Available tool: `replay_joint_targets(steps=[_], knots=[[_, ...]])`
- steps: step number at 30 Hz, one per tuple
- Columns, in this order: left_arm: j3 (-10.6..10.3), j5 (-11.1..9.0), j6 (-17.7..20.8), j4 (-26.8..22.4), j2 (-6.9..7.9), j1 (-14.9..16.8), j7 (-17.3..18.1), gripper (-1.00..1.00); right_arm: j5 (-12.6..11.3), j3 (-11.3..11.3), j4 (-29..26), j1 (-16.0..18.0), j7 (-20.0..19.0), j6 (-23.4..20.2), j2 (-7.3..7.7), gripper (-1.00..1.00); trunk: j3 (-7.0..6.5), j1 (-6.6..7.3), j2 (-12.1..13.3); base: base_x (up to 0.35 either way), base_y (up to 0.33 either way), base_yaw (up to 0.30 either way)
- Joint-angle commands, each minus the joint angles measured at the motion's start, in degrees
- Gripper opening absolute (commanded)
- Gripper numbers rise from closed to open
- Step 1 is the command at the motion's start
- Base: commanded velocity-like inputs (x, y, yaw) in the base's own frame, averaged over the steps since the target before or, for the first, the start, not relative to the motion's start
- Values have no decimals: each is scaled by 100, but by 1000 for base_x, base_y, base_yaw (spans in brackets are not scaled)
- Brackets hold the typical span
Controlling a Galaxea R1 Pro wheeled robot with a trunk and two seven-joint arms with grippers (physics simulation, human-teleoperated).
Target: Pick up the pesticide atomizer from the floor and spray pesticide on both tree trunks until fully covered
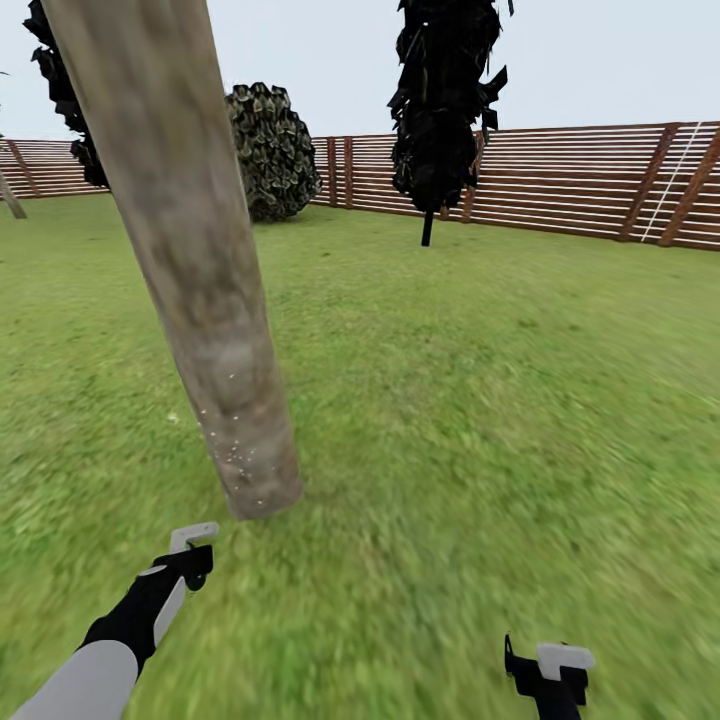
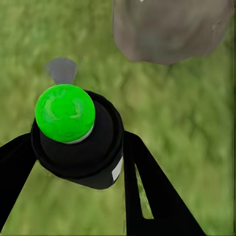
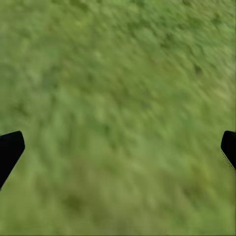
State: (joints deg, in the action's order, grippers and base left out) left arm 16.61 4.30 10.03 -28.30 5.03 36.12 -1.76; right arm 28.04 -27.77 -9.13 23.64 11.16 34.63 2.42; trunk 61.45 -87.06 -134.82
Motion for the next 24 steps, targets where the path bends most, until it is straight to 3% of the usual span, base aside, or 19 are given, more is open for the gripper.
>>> replay_joint_targets(steps=[1, 5, 14, 24], knots=[[-3, 1, 0, 0, -1, 0, 0, -100, 0, 0, 0, 0, 0, 0, 1, 100, 0, 0, 0, 303, -112, 0], [-8, 1, -4, 0, -2, 0, 0, -100, -5, 0, -1, 0, 0, 0, 1, 100, 0, 0, 0, 230, -168, 66], [-20, 1, -10, 0, -17, 0, 0, -100, -8, 0, -1, 0, 0, 0, 4, 100, 0, 0, 0, 2, -266, 246], [-22, 9, -10, 0, -19, 0, 0, -100, -9, 0, -1, 0, 15, 0, 30, 100, 0, 0, 0, 0, -275, 22]])
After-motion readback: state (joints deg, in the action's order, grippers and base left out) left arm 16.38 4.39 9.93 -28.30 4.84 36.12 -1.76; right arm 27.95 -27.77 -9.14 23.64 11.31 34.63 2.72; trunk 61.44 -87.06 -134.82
